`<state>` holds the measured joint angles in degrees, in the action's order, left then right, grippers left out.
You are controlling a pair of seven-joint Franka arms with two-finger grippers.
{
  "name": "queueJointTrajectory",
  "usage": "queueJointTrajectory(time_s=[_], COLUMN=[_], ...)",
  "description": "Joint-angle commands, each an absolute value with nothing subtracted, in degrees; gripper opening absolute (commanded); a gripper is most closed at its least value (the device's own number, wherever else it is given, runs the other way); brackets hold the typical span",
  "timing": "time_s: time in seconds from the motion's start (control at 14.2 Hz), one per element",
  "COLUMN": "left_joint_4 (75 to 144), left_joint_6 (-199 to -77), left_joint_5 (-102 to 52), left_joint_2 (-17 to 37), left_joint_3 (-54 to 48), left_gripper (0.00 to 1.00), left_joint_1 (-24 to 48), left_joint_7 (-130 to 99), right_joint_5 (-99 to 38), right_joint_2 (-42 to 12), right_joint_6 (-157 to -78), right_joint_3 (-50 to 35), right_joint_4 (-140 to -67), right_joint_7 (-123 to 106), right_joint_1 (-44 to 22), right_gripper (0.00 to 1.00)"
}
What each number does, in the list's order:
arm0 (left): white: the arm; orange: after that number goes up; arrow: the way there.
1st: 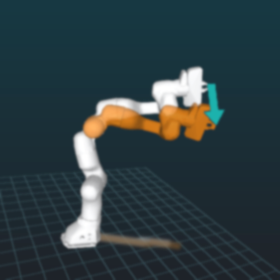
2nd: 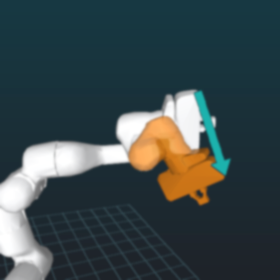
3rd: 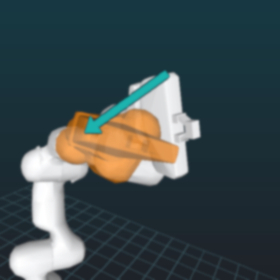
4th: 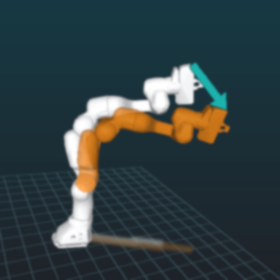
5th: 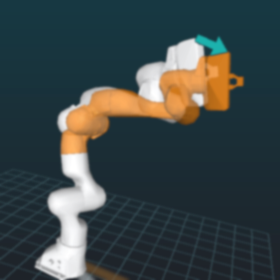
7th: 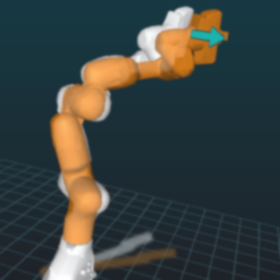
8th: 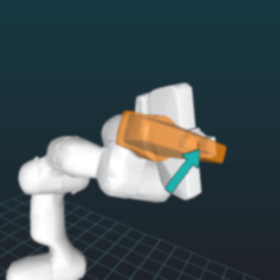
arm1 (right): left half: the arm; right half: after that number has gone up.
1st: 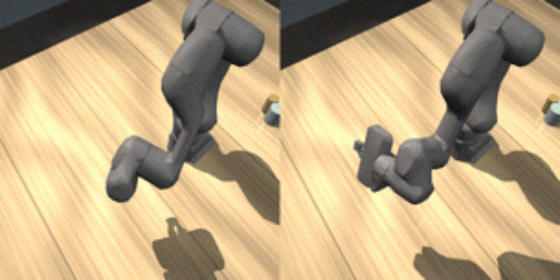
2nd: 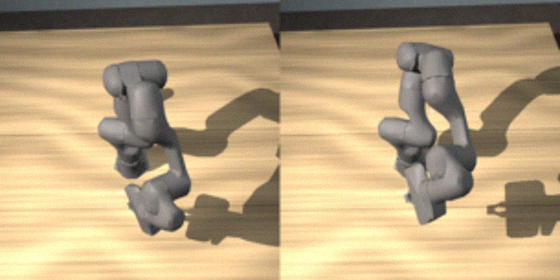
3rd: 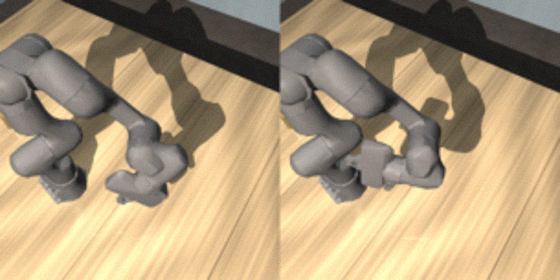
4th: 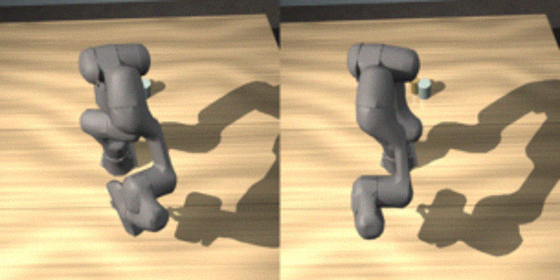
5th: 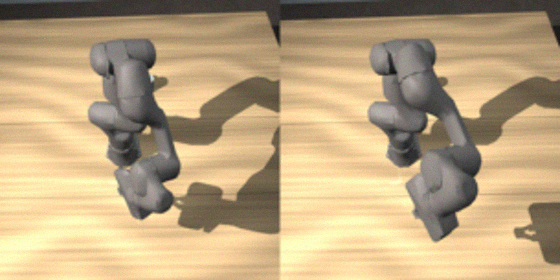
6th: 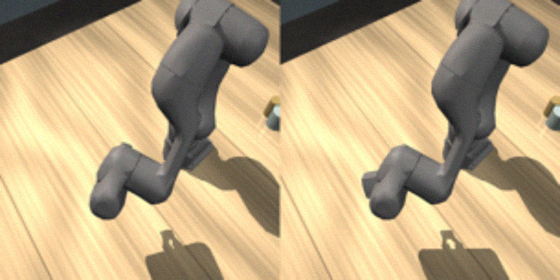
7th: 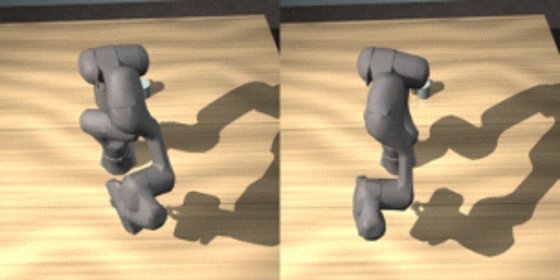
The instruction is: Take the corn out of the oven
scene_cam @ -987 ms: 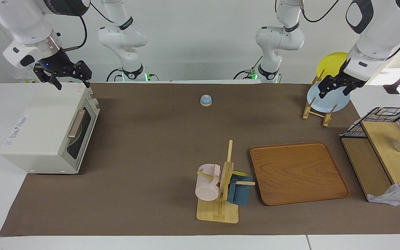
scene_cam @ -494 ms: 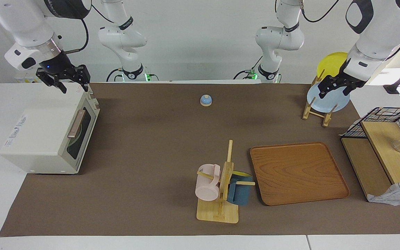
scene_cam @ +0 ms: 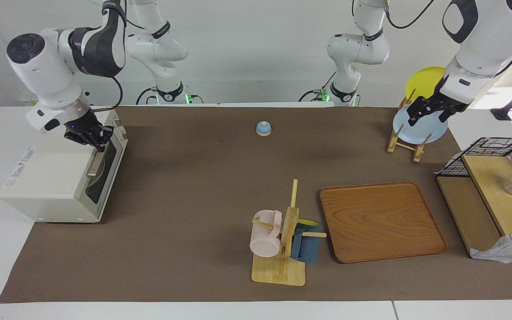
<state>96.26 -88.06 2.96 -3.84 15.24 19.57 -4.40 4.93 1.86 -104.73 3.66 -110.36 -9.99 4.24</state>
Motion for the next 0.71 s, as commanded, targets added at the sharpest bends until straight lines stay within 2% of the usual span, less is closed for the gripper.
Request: queueJointTrajectory(time_s=[0.0, 0.63], left_joint_4=[95.27, 95.27], left_joint_6=[-87.01, -87.01], left_joint_5=[2.55, 2.55], left_joint_2=[-3.69, -3.69], left_joint_3=[15.38, 15.38], left_gripper=[1.00, 1.00], left_joint_1=[19.60, 19.60], left_joint_7=[-4.13, -4.13], right_joint_5=[6.15, 6.68], right_joint_2=[2.11, 0.10], right_joint_6=[-106.52, -110.92], right_joint_3=[3.25, 3.08], right_joint_4=[-111.79, -114.70], right_joint_7=[-10.37, -10.11], right_joint_1=[4.92, 5.19], right_gripper=[0.00, 0.00])
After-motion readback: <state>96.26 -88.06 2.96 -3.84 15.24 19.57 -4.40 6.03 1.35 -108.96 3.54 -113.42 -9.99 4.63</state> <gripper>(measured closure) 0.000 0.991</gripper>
